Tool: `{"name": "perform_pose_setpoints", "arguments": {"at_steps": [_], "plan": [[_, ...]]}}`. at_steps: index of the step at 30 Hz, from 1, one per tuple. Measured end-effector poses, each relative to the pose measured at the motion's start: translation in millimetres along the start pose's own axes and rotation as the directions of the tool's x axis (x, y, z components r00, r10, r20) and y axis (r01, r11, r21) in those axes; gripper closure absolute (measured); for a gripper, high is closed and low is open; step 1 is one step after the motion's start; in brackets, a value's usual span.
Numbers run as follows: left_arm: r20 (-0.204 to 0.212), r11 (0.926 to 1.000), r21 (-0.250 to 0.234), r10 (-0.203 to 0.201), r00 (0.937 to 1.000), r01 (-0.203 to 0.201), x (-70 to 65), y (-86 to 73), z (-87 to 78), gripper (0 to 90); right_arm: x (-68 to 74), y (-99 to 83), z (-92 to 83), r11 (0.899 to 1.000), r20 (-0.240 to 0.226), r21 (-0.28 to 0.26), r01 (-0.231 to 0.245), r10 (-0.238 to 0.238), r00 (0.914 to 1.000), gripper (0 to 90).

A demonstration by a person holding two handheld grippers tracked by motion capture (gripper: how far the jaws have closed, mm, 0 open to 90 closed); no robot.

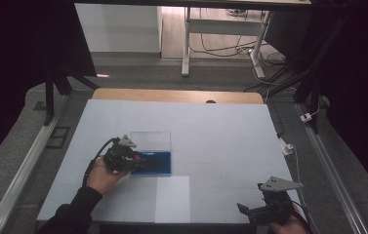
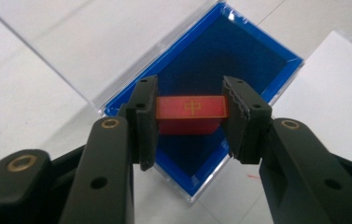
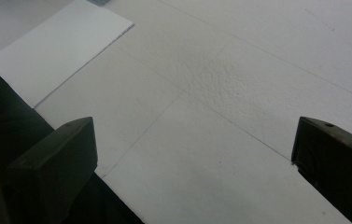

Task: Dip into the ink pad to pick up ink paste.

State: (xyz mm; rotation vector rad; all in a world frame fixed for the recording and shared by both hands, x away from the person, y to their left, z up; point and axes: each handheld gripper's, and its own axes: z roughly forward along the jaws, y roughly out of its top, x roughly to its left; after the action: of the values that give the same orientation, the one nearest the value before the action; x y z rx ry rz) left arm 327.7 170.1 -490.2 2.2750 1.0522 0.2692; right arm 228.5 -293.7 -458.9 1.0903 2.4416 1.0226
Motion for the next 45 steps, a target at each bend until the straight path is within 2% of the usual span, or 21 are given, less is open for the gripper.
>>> {"name": "perform_pose_setpoints", "arguments": {"at_steps": [3, 6, 8, 12, 15, 19, 21, 24, 26, 28, 32, 34, 36, 38, 41, 45], "plan": [[-0.001, 0.9999, 0.017, 0.0, 1.0, 0.0, 0.7, -0.7, 3.0, 58.2, 0.1, -0.1, 0.2, 1.0, -0.001, -0.002, 0.0, 0.0, 1.0, 0.1], [-0.009, 0.9997, 0.019, 0.013, 0.9999, -0.013, -1.0, -1.0, 3.7, 58.2, 0.0, 0.0, 0.0, 1.0, 0.0, 0.0, 0.0, 0.0, 1.0, 0.1], [-0.012, 0.9999, 0.015, 0.003, 0.9999, -0.003, -1.7, -1.9, 4.5, 58.4, 0.0, 0.0, 0.0, 1.0, 0.0, 0.001, 0.0, 0.0, 1.0, 0.1], [-0.021, 0.9998, 0.016, 0.009, 0.9997, -0.009, -3.1, -2.4, 5.3, 58.5, 0.3, -0.1, 0.3, 1.0, -0.001, 0.0, 0.002, -0.002, 1.0, 0.1], [-0.043, 0.9995, 0.021, 0.023, 0.9988, -0.022, -7.2, -1.9, 6.1, 58.7, 0.3, 0.0, 0.7, 1.0, 0.0, 0.002, 0.003, -0.003, 1.0, 0.1], [-0.09, 0.9981, 0.029, 0.056, 0.9944, -0.054, -15.3, -1.1, 7.0, 58.7, 0.3, 0.0, 0.8, 1.0, 0.0, 0.003, 0.003, -0.003, 1.0, 0.1], [-0.08, 0.9989, 0.025, 0.041, 0.9959, -0.039, -13.4, -1.5, 6.9, 58.7, 0.3, 0.0, 0.9, 1.0, 0.0, 0.003, 0.003, -0.003, 1.0, 0.1], [-0.024, 0.9999, 0.011, -0.008, 0.9997, 0.009, -4.0, -3.7, 6.1, 58.8, 0.3, 0.0, 0.9, 1.0, -0.001, 0.004, 0.004, -0.004, 1.0, 0.1], [0.009, 0.9993, 0.002, -0.038, 0.9992, 0.038, 1.8, -5.1, 5.7, 58.8, 0.3, 0.0, 0.8, 1.0, 0.0, 0.003, 0.003, -0.003, 1.0, 0.1], [0.023, 0.9987, -0.001, -0.05, 0.9985, 0.05, 4.4, -5.9, 5.5, 58.7, 0.1, 0.0, 0.9, 1.0, -0.001, 0.004, 0.002, -0.002, 1.0, 0.1], [-0.025, 0.9999, 0.012, -0.004, 0.9997, 0.004, -4.4, -3.4, 6.4, 58.8, 0.1, 0.2, 1.2, 1.0, -0.001, 0.007, 0.001, -0.001, 1.0, 0.1], [-0.058, 0.9996, 0.021, 0.021, 0.9981, -0.02, -9.7, -2.1, 6.7, 58.7, 0.3, 0.4, 1.5, 1.0, -0.002, 0.008, -0.001, 0.001, 1.0, 0.1], [-0.07, 0.9992, 0.024, 0.033, 0.997, -0.031, -12.1, -1.6, 7.0, 58.7, 0.2, 0.7, 1.6, 1.0, -0.001, 0.013, 0.001, 0.0, 1.0, 0.1], [-0.059, 0.9996, 0.021, 0.02, 0.998, -0.019, -9.9, -2.1, 6.7, 58.7, 0.2, 0.7, 2.0, 1.0, -0.002, 0.016, 0.001, -0.001, 1.0, 0.1], [-0.02, 0.9998, 0.008, -0.018, 0.9996, 0.018, -2.9, -4.0, 5.8, 58.7, -0.2, 0.5, 1.8, 1.0, -0.005, 0.011, -0.001, 0.001, 1.0, 0.1], [-0.018, 0.9999, 0.011, -0.008, 0.9998, 0.008, -3.0, -3.1, 5.6, 58.5, -0.6, 0.3, 1.4, 1.0, -0.004, 0.006, -0.004, 0.004, 1.0, 0.1]]}}
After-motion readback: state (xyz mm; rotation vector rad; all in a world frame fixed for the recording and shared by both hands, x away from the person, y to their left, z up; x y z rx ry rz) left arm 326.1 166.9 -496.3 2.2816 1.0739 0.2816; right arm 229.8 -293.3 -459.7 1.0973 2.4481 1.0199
